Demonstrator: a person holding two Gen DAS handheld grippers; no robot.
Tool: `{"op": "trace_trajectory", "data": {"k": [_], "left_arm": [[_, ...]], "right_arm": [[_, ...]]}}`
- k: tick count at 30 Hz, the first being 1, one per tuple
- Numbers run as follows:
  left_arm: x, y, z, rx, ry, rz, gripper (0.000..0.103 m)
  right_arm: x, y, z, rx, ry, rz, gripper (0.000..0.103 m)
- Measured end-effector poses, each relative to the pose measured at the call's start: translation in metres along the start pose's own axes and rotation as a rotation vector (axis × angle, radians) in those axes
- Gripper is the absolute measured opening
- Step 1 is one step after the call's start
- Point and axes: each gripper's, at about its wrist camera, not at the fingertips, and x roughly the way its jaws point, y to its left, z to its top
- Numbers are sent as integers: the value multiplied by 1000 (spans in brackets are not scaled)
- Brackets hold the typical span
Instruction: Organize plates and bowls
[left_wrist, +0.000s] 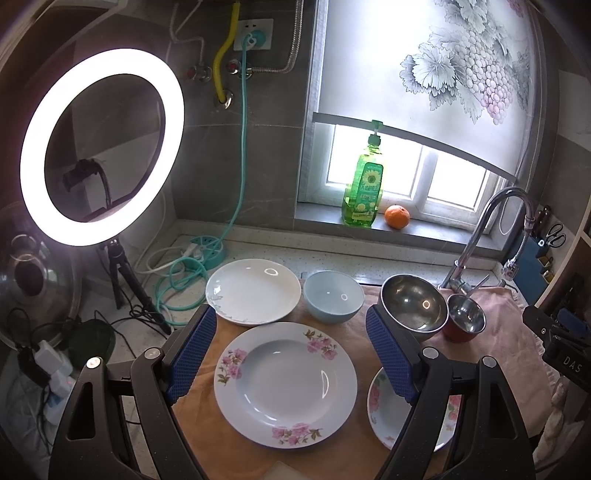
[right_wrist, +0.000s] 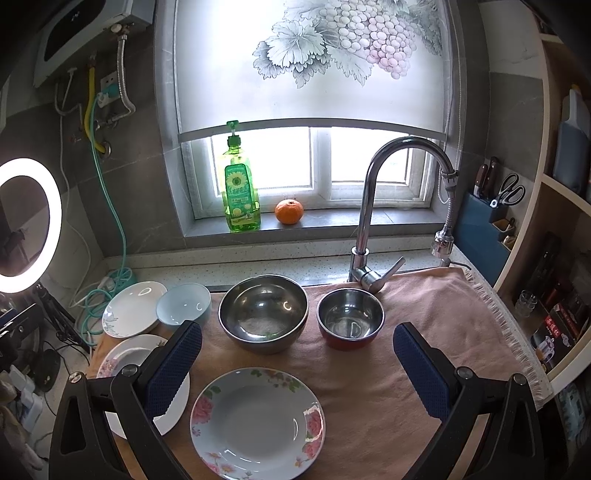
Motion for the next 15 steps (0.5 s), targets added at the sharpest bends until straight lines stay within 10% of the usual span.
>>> {"op": "trace_trajectory", "data": {"k": [15], "left_arm": [[0,-2,-1,0,1,-1,83]], "right_arm": [[2,2,1,2,6,4,102]]}}
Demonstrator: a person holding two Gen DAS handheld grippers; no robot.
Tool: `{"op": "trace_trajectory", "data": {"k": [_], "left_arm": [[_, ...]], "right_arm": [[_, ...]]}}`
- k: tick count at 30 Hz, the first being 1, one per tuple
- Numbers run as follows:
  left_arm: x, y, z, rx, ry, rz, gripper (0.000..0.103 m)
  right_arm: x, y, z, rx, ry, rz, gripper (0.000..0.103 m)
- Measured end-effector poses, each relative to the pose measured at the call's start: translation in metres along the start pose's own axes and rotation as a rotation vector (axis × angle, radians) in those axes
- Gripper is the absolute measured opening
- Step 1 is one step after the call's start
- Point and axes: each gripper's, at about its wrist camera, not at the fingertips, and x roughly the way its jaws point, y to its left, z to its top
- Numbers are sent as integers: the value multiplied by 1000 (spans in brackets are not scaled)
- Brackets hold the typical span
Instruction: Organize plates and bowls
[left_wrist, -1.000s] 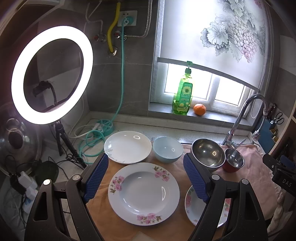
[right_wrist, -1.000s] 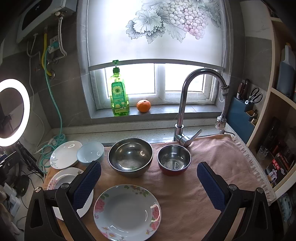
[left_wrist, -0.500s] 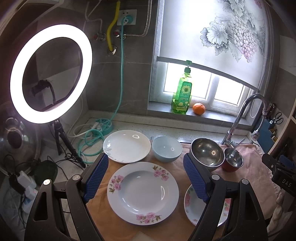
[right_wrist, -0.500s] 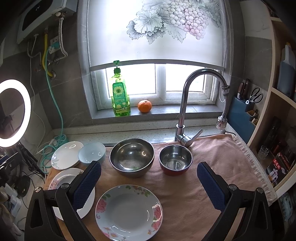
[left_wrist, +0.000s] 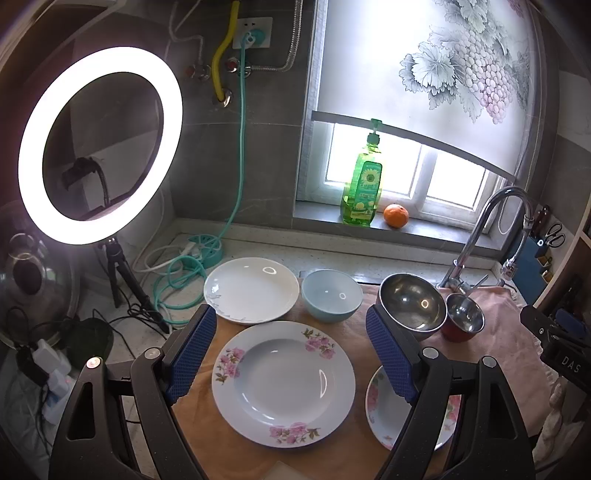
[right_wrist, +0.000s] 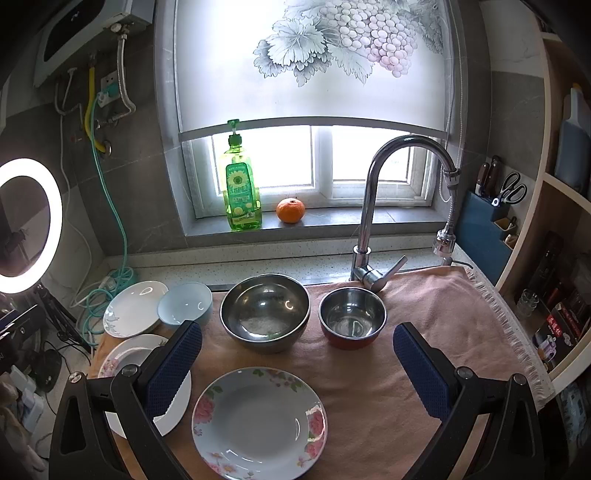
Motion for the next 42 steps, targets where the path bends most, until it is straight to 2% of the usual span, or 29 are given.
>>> {"op": "trace_trajectory", "data": {"k": [42], "left_arm": [[5,-1,2,-4,10,-9,83]], "right_arm": [[6,2,1,1,12,2,102]]}}
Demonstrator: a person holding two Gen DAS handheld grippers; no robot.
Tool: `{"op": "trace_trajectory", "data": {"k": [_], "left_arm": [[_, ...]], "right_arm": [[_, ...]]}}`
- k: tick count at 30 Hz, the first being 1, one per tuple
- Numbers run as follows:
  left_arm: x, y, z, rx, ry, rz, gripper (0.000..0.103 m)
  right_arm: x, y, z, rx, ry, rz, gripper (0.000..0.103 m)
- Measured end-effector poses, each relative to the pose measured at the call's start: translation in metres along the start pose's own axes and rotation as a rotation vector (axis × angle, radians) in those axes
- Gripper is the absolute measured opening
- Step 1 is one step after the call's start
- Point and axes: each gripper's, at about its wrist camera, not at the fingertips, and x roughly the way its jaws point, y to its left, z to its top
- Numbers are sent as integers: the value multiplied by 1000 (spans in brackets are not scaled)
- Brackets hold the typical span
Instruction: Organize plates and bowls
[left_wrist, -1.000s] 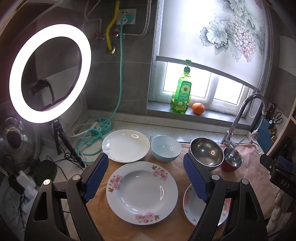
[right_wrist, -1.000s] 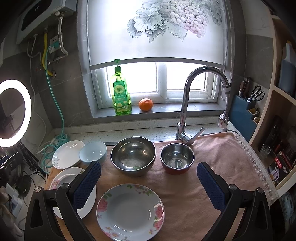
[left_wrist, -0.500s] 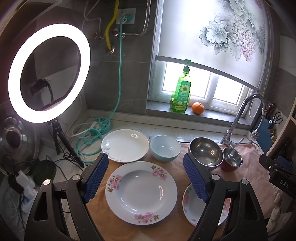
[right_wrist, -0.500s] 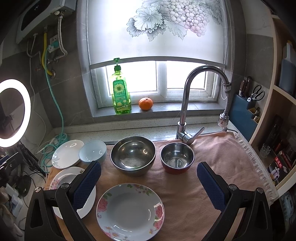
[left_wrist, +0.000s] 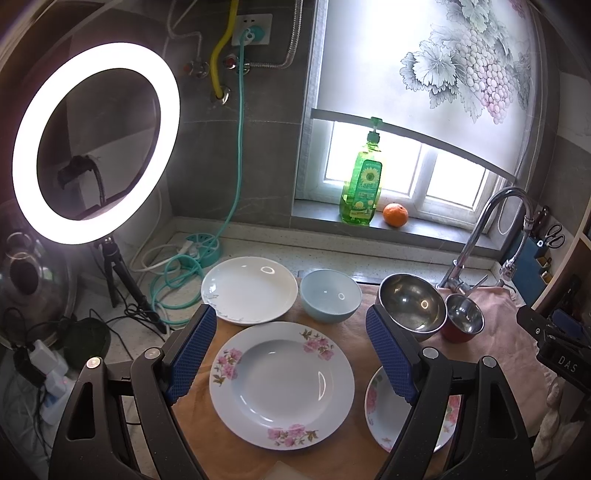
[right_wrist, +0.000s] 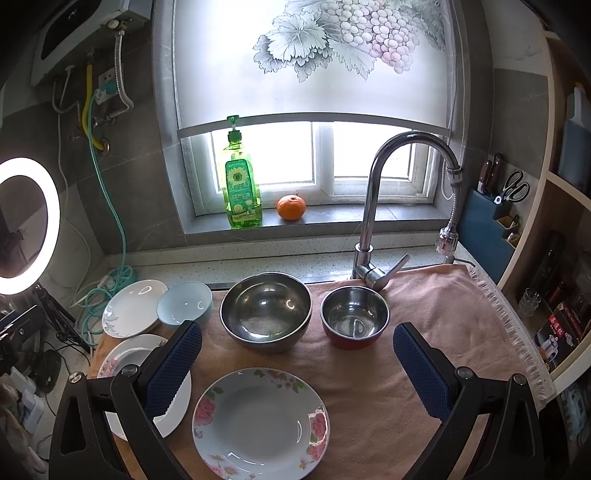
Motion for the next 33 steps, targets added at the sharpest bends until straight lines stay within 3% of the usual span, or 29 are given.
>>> {"op": "trace_trajectory", "data": {"k": [18,33], "left_arm": [[14,24,-5,-27,45,23,83],[26,77,-22,-144,108,91,83]], "right_arm": [[21,14,-4,-30,39,12,102],[46,36,-10,-84,87,117,102]]}}
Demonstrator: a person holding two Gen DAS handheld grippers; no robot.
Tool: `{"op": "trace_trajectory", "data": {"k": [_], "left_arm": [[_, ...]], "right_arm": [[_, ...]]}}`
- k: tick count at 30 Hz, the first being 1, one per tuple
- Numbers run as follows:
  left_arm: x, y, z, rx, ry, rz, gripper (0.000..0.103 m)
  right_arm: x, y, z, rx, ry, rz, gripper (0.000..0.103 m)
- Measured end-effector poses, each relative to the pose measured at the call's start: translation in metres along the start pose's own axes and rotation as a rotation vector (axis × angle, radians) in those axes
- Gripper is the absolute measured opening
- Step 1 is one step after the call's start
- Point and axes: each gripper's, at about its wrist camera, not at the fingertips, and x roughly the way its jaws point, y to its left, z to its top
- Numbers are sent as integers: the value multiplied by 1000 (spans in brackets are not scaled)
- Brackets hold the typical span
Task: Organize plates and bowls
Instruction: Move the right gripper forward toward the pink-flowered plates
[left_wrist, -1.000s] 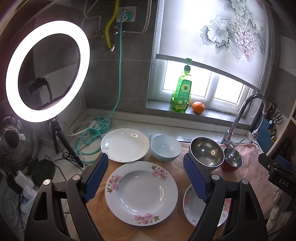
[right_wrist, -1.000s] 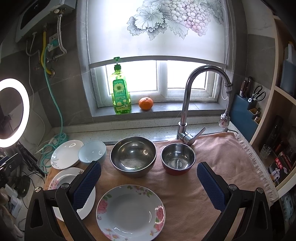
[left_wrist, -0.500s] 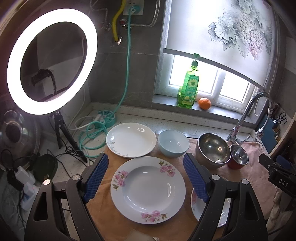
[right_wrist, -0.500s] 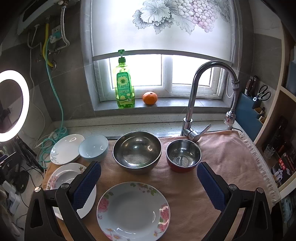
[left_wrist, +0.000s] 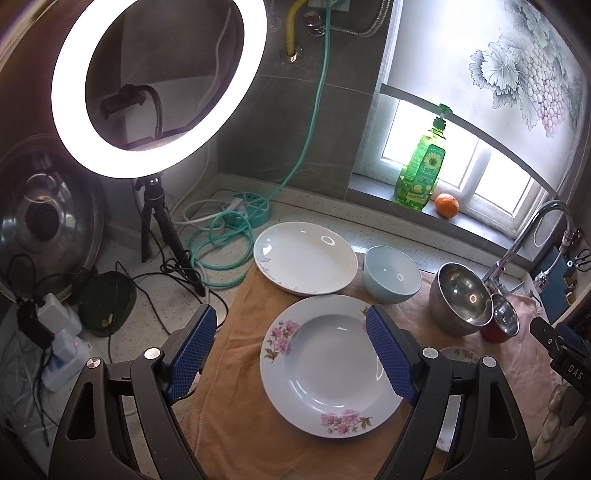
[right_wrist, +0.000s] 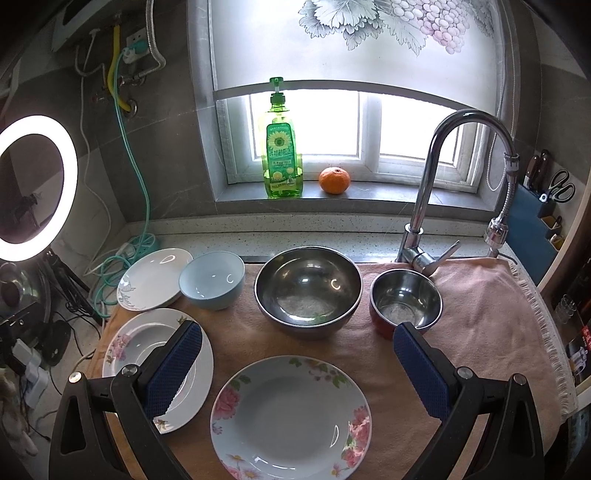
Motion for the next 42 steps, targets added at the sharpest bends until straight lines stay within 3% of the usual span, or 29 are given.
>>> {"op": "trace_trajectory", "data": {"k": [8,12,17,19,22,26,27,31,38,42], "left_arm": [[10,21,-6,-47,38,21,82],[17,29,-9,-57,66,17,81],[32,40,-20,-109,133,-2,75],[38,44,-25,-127,163,-5,67],[46,46,-30,-125,195,-7,61],[57,48,-36,-145,230,-31,46],[60,47,-38,-142,239,-39,43],[75,48,-48,-170,304,-84,36],[93,49,-50,-185,344,-113,34],[102,48,-50,-180,353,-119,30]], "right_arm": [[19,14,-1,-30,38,70,101],[35,22,-3,-47,88,127,90],[64,28,-5,-11,185,213,77],[76,29,-6,10,230,246,64],[88,36,-8,-3,265,280,55],[103,48,-10,-29,307,306,52],[106,50,-11,-26,323,322,47],[123,55,-16,-17,376,358,43],[150,51,-22,30,435,361,40],[162,52,-26,31,467,357,32]]}}
